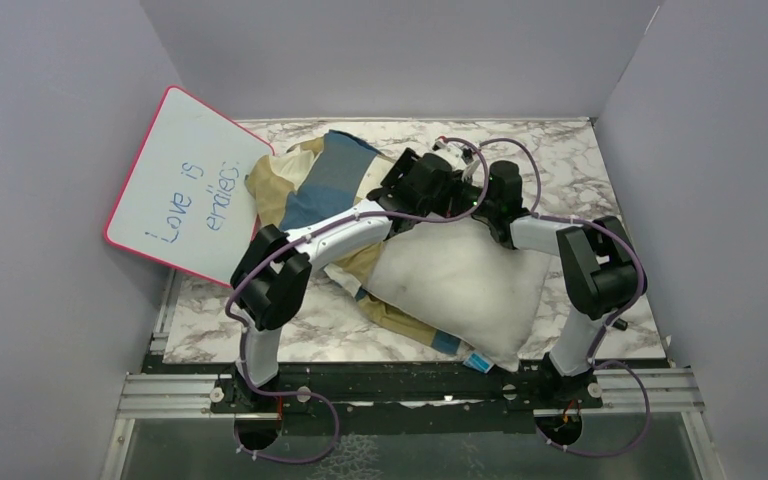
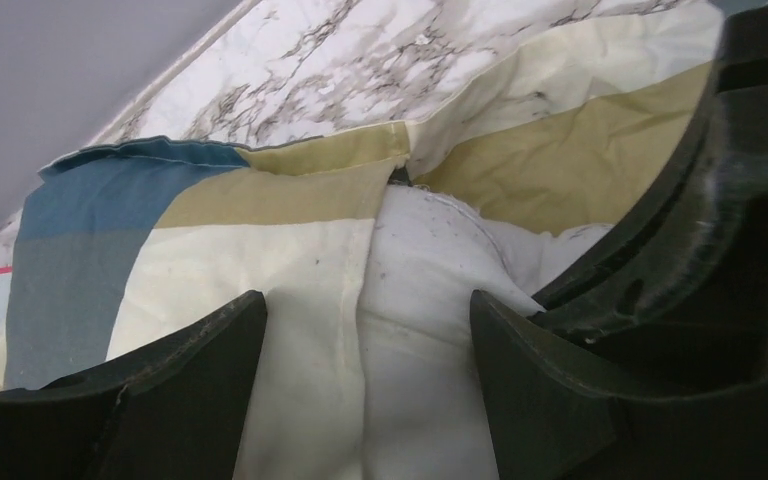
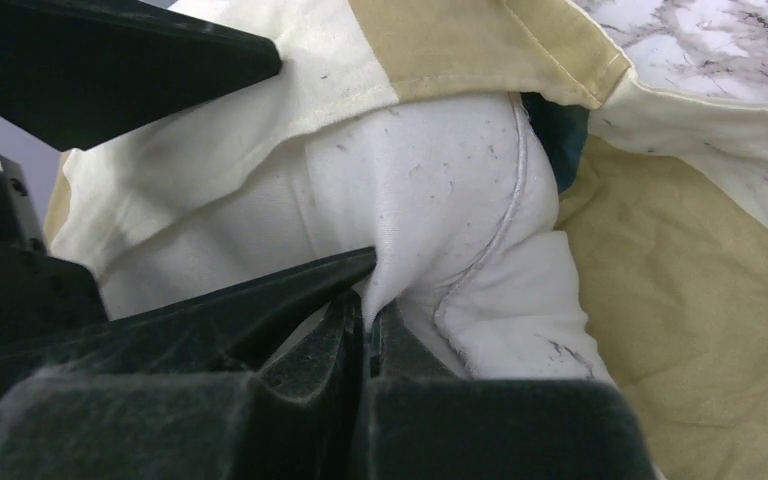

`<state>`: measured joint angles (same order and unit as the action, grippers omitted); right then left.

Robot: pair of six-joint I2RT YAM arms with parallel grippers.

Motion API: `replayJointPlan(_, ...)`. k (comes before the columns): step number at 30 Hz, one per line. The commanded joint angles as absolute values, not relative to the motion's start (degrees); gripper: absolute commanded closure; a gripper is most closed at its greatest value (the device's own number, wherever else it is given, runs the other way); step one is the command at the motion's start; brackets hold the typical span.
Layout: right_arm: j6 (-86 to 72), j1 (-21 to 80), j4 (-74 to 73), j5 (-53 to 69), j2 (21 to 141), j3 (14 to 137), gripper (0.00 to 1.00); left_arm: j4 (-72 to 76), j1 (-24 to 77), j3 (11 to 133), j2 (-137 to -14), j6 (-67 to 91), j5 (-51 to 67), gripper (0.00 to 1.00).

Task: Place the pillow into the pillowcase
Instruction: Stuff the pillow into the pillowcase.

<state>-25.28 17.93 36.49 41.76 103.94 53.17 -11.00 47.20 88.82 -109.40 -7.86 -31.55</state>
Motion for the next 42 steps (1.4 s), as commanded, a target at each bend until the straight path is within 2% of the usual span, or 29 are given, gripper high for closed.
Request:
replayJointPlan(1, -26.59, 19.51, 36.66, 45.43, 103.09, 51.74, 1.00, -11.07, 46.50, 90.58, -111.33, -12.84, -38.32, 0.27)
replayJointPlan(5, -26.65, 19.56, 37.41, 45.44, 103.41, 51.29, 1.00, -4.56, 46.49, 87.50, -111.43, -17.28, -40.91, 0.31)
replayJointPlan(15, -26.26, 19.65, 36.22, 45.35, 103.86, 51.76, 1.00, -2.39, 46.45, 87.99, -113.63, -21.62, -45.13, 0.55)
replayJointPlan(17, -26.77, 19.62, 36.89, 45.29, 103.94, 51.56, 1.00, -3.15, 46.49, 88.74, -114.34, -21.74, -44.14, 0.67)
replayJointPlan(19, -28.01, 19.63, 37.89, 45.24, 104.26, 51.42, 1.00, -4.49, 46.60, 89.83, -114.33, -20.15, -41.17, 0.91)
replayJointPlan(20, -28.69, 19.64, 38.63, 45.18, 104.46, 51.41, 1.00, -4.95, 46.91, 90.24, -113.89, -19.32, -39.25, 1.00)
replayJointPlan(26, -35.28, 19.68, 47.66, 42.15, 105.05, 49.02, 1.00, -2.84, 48.46, 87.59, -106.88, -7.74, -17.34, 1.00)
replayJointPlan(30, -41.65, 20.11, 55.50, 40.11, 105.96, 45.59, 1.00, 14.69, 48.48, 74.06, -99.34, 7.63, -4.07, 1.00)
replayJointPlan(32, -43.42, 20.26, 58.88, 38.98, 106.38, 43.55, 1.00, 18.88, 48.44, 69.73, -98.95, 10.94, -2.48, 1.00)
replayJointPlan(36, -44.54, 20.30, 61.18, 37.63, 106.65, 42.07, 1.00, 19.49, 48.33, 69.35, -100.36, 11.29, -2.88, 1.00)
replayJointPlan(42, -46.84, 20.29, 60.93, 32.97, 105.87, 42.06, 1.00, 19.58, 47.92, 74.49, -103.68, 10.93, 1.09, 1.00)
